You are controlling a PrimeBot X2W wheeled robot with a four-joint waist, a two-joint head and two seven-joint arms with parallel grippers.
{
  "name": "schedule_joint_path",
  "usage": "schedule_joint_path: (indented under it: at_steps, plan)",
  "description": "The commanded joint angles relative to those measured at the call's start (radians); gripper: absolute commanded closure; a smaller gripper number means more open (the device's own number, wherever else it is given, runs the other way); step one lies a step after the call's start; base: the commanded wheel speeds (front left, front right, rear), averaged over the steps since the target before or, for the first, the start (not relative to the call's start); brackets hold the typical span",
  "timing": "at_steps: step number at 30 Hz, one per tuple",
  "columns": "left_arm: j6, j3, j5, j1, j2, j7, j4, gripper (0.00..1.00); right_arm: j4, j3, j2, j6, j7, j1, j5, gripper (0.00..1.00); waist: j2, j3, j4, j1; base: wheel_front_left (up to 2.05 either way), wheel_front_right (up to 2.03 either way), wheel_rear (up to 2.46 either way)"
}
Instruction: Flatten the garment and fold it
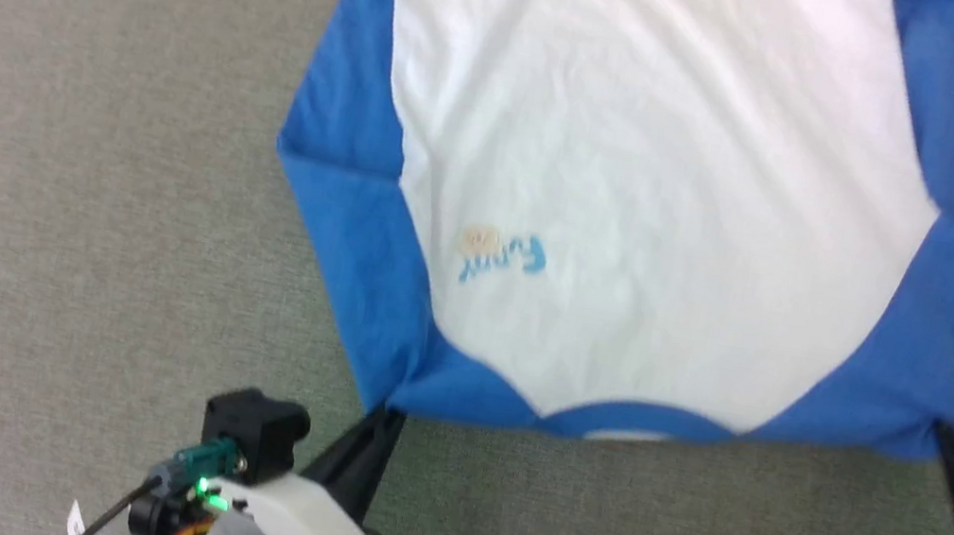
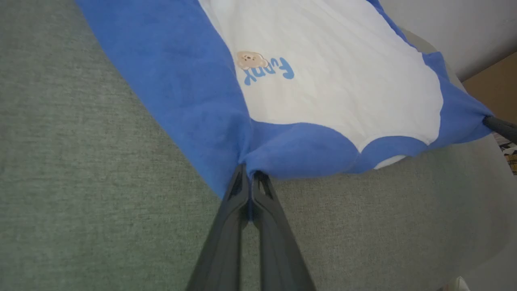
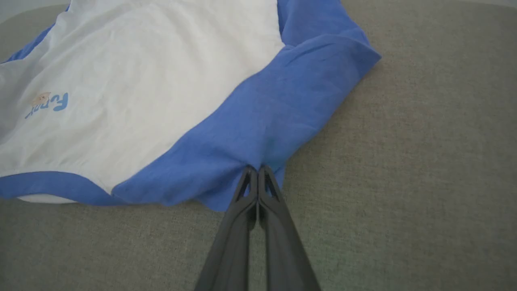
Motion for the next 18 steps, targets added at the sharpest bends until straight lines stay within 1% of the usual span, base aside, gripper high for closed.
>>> schedule_joint_path:
  at_steps: [1, 9, 18]
  plan:
    - [-0.008, -0.004, -0.011, 0.015, 0.007, 0.007, 0.006, 1.0, 0.004, 0.005, 0.003, -0.001, 0.008, 0.016, -0.004, 1.0, 0.0, -0.049, -0.002, 0.0003, 0.0, 0.0, 0.0]
    - [-0.018, -0.004, -0.076, 0.099, 0.041, 0.058, 0.016, 1.0, 0.015, 0.025, 0.017, -0.001, 0.085, 0.125, 0.015, 1.0, 0.0, -0.084, -0.008, 0.0003, 0.0, 0.0, 0.0]
    - [-0.031, -0.007, -0.135, 0.153, 0.048, 0.083, 0.012, 1.0, -0.001, 0.02, 0.018, -0.001, 0.158, 0.2, 0.043, 1.0, 0.0, -0.093, -0.011, 0.0003, 0.0, 0.0, 0.0]
